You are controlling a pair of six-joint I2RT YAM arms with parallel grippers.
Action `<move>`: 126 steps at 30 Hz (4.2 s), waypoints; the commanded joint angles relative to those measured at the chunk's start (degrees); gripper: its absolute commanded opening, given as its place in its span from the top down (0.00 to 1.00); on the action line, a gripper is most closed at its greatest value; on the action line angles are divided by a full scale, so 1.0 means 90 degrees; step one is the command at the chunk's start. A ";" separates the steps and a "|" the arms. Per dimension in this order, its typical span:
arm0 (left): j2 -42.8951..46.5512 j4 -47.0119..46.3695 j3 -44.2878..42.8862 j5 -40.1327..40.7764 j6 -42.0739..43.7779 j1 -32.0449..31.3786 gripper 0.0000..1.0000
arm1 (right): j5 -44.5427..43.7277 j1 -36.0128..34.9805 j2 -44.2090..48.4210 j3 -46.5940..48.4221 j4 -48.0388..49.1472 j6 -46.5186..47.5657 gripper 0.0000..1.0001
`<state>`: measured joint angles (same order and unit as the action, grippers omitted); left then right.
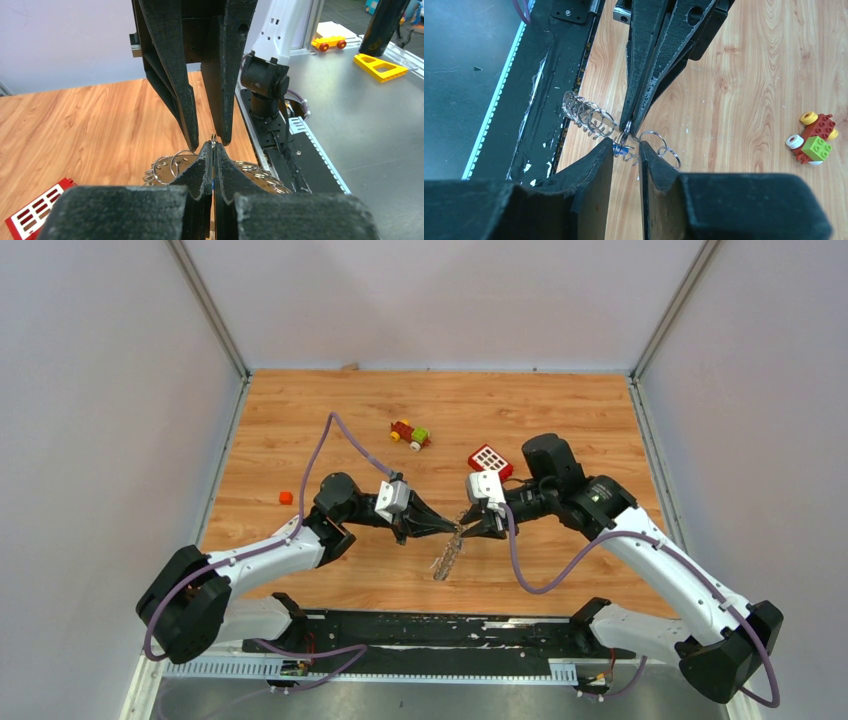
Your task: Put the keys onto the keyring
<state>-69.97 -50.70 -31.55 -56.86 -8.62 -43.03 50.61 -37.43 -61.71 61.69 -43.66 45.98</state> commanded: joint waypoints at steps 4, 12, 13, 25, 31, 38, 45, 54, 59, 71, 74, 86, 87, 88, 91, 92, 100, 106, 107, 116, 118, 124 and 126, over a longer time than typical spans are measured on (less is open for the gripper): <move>0.0056 -0.0609 0.0018 0.0108 -0.0082 0.0031 1.00 | 0.0198 -0.0033 0.0107 -0.0053 0.0232 0.0002 0.77; 0.0014 -0.0674 0.0052 0.0155 -0.0113 0.0033 1.00 | 0.0303 -0.0036 0.0053 -0.0077 0.0333 -0.0090 0.79; 0.0004 -0.0677 0.0051 0.0150 -0.0124 0.0034 1.00 | 0.0304 -0.0039 0.0056 -0.0070 0.0340 -0.0105 0.79; -0.0018 -0.0726 0.0049 0.0184 -0.0164 0.0033 1.00 | 0.0362 -0.0034 0.0074 -0.0179 0.0499 -0.0239 0.84; -0.0042 -0.0789 0.0059 0.0189 -0.0201 0.0034 1.00 | 0.0345 -0.0038 0.0063 -0.0206 0.0573 -0.0263 0.93; -0.0061 -0.0669 0.0057 0.0157 -0.0114 0.0035 1.00 | 0.0135 -0.0038 0.0137 -0.0130 0.0489 -0.0222 1.00; 0.0048 0.1190 -0.0402 0.0136 0.1152 0.0035 0.78 | -0.0471 -0.0051 -0.0076 0.0232 -0.0298 0.0170 1.00; 0.0036 0.2892 -0.0942 0.0459 0.2559 0.0034 0.59 | -0.1082 -0.0145 -0.0517 0.0841 -0.1172 0.0194 1.00; -0.0127 0.2612 -0.1055 0.0281 0.2322 0.0008 0.58 | -0.1096 -0.0169 -0.0666 0.1023 -0.1303 0.0100 1.00; -0.0204 0.1875 -0.0874 0.0007 0.1901 -0.0148 0.66 | -0.1047 -0.0167 -0.0769 0.1036 -0.1248 -0.0034 1.00; -0.0234 0.1861 -0.0879 0.0003 0.1881 -0.0187 0.70 | -0.1010 -0.0167 -0.0770 0.1026 -0.1216 -0.0063 1.00; -0.0252 0.1967 -0.0874 0.0012 0.1990 -0.0245 0.76 | -0.0951 -0.0167 -0.0706 0.1015 -0.1156 -0.0133 1.00; -0.0267 0.1984 -0.0878 0.0002 0.1992 -0.0245 0.78 | -0.0946 -0.0172 -0.0703 0.1016 -0.1150 -0.0137 1.00; -0.0271 0.2001 -0.0880 0.0005 0.2000 -0.0248 0.80 | -0.0944 -0.0168 -0.0701 0.1013 -0.1140 -0.0140 1.00; -0.0284 0.2070 -0.0889 0.0008 0.2048 -0.0271 0.82 | -0.0936 -0.0167 -0.0687 0.1015 -0.1135 -0.0148 1.00; -0.0292 0.2086 -0.0889 0.0004 0.2051 -0.0270 0.82 | -0.0936 -0.0169 -0.0683 0.1011 -0.1127 -0.0148 1.00; -0.0288 0.2153 -0.0882 0.0009 0.2088 -0.0281 0.78 | -0.0950 -0.0167 -0.0632 0.0977 -0.1112 -0.0152 1.00; -0.0309 0.2075 -0.0860 -0.0014 0.2049 -0.0287 0.83 | -0.0955 -0.0171 -0.0634 0.0966 -0.1090 -0.0157 1.00; -0.0319 0.2078 -0.0860 -0.0017 0.2041 -0.0290 0.85 | -0.0950 -0.0168 -0.0639 0.0976 -0.1092 -0.0151 1.00; -0.0324 0.2279 -0.0869 -0.0037 0.2174 -0.0299 0.91 | -0.0984 -0.0168 -0.0620 0.1007 -0.1096 -0.0168 1.00; -0.0309 0.2348 -0.0869 -0.0025 0.2218 -0.0298 0.86 | -0.0999 -0.0172 -0.0605 0.0993 -0.1096 -0.0168 1.00; -0.0304 0.2400 -0.0851 -0.0039 0.2258 -0.0298 0.83 | -0.1031 -0.0170 -0.0553 0.0958 -0.1089 -0.0181 1.00; -0.0310 0.2397 -0.0855 -0.0037 0.2249 -0.0298 0.84 | -0.1033 -0.0171 -0.0544 0.0957 -0.1082 -0.0177 1.00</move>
<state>-72.55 -29.56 -39.09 -56.05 10.68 -45.34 40.40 -38.74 -68.34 68.66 -55.88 45.04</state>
